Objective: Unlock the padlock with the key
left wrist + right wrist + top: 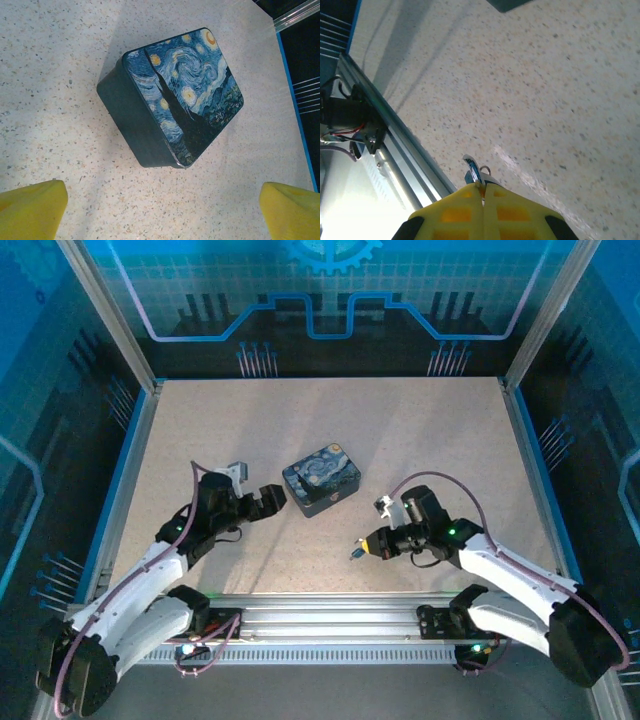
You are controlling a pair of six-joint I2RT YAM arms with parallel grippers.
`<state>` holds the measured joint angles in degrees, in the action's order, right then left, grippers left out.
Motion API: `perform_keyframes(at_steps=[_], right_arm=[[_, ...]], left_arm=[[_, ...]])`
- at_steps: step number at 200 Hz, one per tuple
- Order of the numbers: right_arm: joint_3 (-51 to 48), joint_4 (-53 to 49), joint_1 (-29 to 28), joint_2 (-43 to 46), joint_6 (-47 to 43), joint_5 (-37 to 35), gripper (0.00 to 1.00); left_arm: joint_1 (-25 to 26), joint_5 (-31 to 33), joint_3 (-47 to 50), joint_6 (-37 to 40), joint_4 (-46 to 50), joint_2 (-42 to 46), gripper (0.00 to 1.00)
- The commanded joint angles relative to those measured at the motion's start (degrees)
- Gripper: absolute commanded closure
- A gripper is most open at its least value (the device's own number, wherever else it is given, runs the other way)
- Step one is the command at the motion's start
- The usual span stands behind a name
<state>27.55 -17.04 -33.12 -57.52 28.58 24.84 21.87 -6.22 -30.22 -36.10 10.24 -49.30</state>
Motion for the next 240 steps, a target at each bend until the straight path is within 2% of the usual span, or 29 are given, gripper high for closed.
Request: perform_keyframes(at_steps=[1,84,171,240], right_arm=[[-1.59,-2.08,-0.69,1.01,1.48,-1.89,1.0],[-2.39,5.2,-0.12,-7.49,0.52,-0.66,0.99],[-2.76,13.78,4.33,-16.2,1.11,5.15,0.99],[-1.58,15.3,5.57,-20.95,1.58,6.62,0.9]], left_arm=[[-0.34,0.86,1.47,-1.33,1.71,1.83,0.01],[-0.33,1.02,1.87,-2.1,1.89,2.05,0.01],[-0.33,0.73,2.36,-2.66,1.01,1.5,0.01],[-0.38,-0.19,2.24,-2.83,0.15,0.97,0.01]])
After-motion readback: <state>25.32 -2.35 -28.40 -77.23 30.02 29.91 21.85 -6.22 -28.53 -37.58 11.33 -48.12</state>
